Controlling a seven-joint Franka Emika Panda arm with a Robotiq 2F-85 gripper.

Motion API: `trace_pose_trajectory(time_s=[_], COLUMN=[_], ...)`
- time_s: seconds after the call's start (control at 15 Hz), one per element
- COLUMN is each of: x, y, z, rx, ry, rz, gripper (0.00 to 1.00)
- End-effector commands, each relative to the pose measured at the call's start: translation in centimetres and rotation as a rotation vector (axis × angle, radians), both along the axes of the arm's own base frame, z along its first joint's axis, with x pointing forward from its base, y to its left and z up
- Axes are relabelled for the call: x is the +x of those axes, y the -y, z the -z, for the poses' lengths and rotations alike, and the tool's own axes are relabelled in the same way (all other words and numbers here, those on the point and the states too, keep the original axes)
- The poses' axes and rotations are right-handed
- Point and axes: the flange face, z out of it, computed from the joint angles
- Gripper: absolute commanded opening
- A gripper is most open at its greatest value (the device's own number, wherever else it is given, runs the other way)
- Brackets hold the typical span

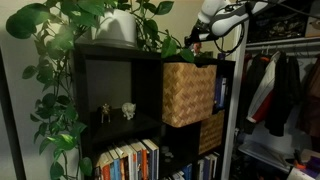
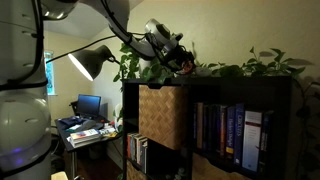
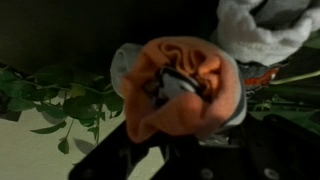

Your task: Pull out the brown basket then remove the socks from there and put them on the top of the cabinet then push the basket

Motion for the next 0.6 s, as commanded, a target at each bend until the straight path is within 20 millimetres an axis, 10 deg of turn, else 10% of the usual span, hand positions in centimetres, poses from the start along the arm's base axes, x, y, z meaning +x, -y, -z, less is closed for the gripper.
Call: trace_pose_trajectory(time_s=[0.0,0.27,0.53], x=[0.5,0.0,-1.0], y=[0.7,0.6,0.3], z=[0.4,0.2,-0.9], rx=[-0.009,-0.040,-0.051], ry=[0.040,0.054,0.031], rz=[0.021,0.029,0.047], gripper=[0.73,0.98,1.00])
